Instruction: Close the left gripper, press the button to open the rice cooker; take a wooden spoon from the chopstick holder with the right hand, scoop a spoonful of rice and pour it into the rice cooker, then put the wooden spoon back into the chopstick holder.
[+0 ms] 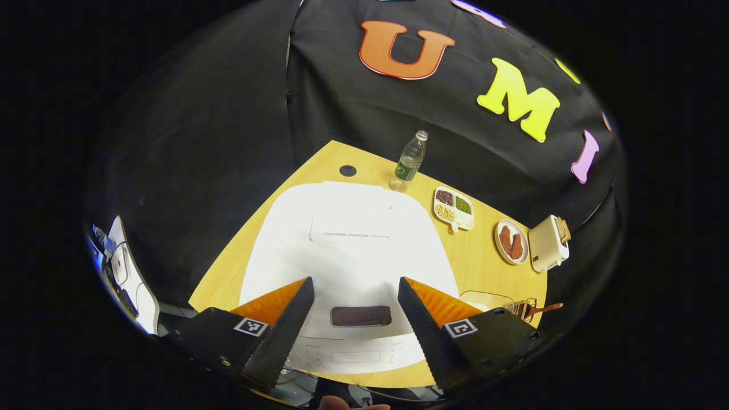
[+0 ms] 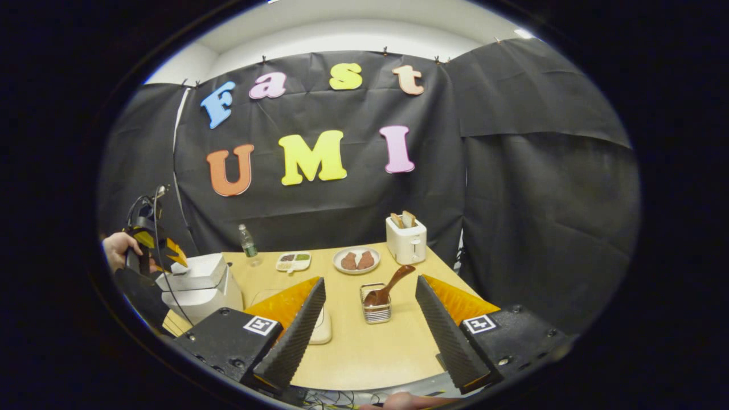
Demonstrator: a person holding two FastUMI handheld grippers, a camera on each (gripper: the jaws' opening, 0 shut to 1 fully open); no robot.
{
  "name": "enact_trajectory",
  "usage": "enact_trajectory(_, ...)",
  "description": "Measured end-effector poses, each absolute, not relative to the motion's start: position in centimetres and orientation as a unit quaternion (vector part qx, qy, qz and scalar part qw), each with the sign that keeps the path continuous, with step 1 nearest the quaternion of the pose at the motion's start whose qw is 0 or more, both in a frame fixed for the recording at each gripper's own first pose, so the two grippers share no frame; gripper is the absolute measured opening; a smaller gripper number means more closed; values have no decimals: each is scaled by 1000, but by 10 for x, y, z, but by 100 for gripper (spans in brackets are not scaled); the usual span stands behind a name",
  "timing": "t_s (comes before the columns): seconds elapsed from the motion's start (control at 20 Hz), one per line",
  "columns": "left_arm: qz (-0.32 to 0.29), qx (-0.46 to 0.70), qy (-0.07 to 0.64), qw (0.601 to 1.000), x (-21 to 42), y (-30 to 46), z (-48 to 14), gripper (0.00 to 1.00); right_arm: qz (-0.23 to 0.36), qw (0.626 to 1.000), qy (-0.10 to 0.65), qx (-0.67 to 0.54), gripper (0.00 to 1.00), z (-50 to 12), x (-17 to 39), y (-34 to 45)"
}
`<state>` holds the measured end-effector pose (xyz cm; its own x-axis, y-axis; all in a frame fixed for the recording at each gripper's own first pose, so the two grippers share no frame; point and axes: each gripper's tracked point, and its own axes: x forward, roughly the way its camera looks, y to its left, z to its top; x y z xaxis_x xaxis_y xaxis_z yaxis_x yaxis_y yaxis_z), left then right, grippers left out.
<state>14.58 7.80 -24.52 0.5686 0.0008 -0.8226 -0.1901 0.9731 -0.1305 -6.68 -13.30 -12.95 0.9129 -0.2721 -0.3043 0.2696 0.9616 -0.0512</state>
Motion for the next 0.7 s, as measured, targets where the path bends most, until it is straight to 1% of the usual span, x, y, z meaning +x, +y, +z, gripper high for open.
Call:
enact_trajectory(0.15, 51, -81, 466, 880, 140, 76, -256, 97, -138, 978, 159, 0, 96, -131, -67, -132)
enact_trajectory(0.2, 52, -77, 468, 879, 137, 76, -259, 97, -136, 978, 159, 0, 100, -130, -66, -131)
enact_trajectory(0.25, 53, -77, 469, 878, 134, 75, -262, 97, -134, 978, 160, -2, 96, -131, -64, -129)
enact_trajectory(0.3, 55, -79, 470, 878, 132, 75, -265, 97, -131, 978, 161, -4, 100, -131, -63, -128)
enact_trajectory(0.55, 66, -77, 469, 877, 124, 75, -277, 97, -116, 978, 171, -7, 100, -136, -58, -120)
enact_trajectory(0.7, 66, -60, 457, 885, 123, 75, -280, 98, -106, 978, 177, -7, 100, -138, -54, -114)
